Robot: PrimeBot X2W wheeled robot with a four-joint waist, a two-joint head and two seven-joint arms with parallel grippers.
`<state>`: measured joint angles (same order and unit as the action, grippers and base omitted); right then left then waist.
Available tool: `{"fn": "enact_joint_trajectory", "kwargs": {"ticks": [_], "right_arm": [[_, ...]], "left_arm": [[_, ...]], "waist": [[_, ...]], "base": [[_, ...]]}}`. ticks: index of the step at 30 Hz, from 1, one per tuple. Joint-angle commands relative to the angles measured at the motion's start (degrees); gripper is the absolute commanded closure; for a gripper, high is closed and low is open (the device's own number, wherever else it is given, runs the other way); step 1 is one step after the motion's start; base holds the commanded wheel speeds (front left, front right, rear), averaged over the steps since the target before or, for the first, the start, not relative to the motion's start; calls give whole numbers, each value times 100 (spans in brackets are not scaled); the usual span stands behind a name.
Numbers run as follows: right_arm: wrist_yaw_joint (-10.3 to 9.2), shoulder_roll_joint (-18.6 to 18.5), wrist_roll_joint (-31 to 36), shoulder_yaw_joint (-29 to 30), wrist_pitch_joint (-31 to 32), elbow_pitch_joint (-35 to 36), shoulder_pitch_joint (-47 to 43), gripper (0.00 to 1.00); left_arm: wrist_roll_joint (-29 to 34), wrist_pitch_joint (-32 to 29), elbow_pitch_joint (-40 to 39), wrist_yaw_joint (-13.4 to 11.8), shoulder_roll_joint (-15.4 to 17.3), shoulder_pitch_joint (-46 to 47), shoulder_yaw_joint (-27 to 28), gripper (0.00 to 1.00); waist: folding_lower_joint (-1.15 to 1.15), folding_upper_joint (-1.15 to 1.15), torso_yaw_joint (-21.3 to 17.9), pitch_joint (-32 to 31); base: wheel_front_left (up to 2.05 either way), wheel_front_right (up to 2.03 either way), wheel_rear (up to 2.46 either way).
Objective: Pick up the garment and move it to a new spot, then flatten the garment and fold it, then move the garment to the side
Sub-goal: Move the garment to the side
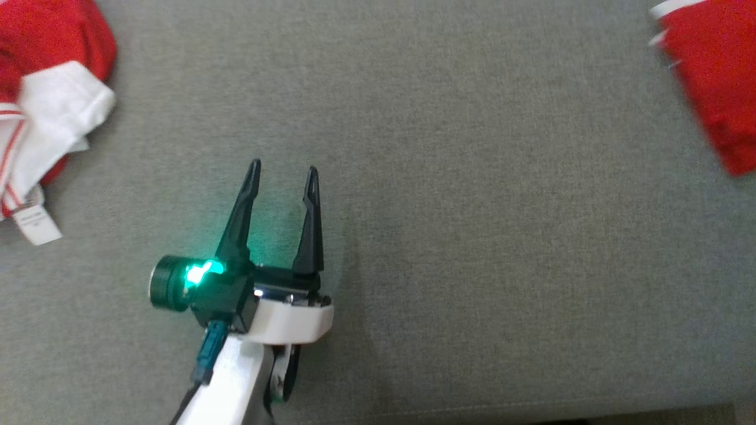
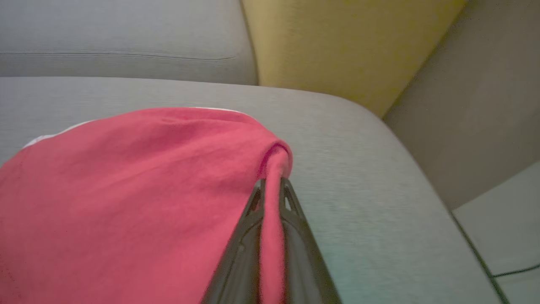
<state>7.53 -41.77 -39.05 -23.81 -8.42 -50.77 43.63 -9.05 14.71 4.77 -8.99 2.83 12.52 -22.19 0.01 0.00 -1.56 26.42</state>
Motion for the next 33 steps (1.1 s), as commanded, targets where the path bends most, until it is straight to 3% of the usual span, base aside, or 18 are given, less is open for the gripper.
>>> {"fn": "enact_joint_trajectory", "kwargs": {"ticks": [1,4,5,6,11,16,22,25,26,33], "right_arm": [[-4,-383,32,82,-113,-57,9,100],[-4,-626,150,243,-235,-309,169,100],[-4,-683,215,311,-291,-398,242,71],[-4,-721,307,366,-351,-482,312,0],[-4,-491,787,525,-563,-802,430,0],[-4,357,1106,528,-648,-585,6,0],[-4,1502,1350,418,-656,761,-1441,0],[-4,1806,1432,413,-656,1193,-2006,0],[-4,2123,1541,560,-656,1583,-2501,0],[-4,3095,2540,1191,-657,2822,-3628,0]], "left_arm": [[45,29,-161,28,5,137,127,0],[65,29,-122,38,5,297,85,0],[63,29,-109,36,5,336,75,0],[58,29,-94,34,5,369,67,0],[-25,29,29,22,5,416,77,0],[-184,29,234,-43,5,162,203,0],[-342,29,626,-50,5,-417,375,0],[-373,29,742,-18,5,-630,392,0],[-371,29,851,21,5,-809,429,0],[-189,29,889,145,5,-1173,768,0]], "waist": [[-1,0,-158,277],[-1,0,-199,414],[-1,0,-205,433],[-1,0,-208,441],[-1,0,-124,159],[-1,0,62,-611],[-1,0,317,-1915],[-1,0,419,-2329],[-1,0,487,-2634],[-1,0,535,-3085]], "base": [[0,0,0],[0,0,0],[0,0,0],[0,0,0],[0,0,0],[0,0,0],[0,0,0],[0,0,0],[0,0,0],[0,0,0]]}}
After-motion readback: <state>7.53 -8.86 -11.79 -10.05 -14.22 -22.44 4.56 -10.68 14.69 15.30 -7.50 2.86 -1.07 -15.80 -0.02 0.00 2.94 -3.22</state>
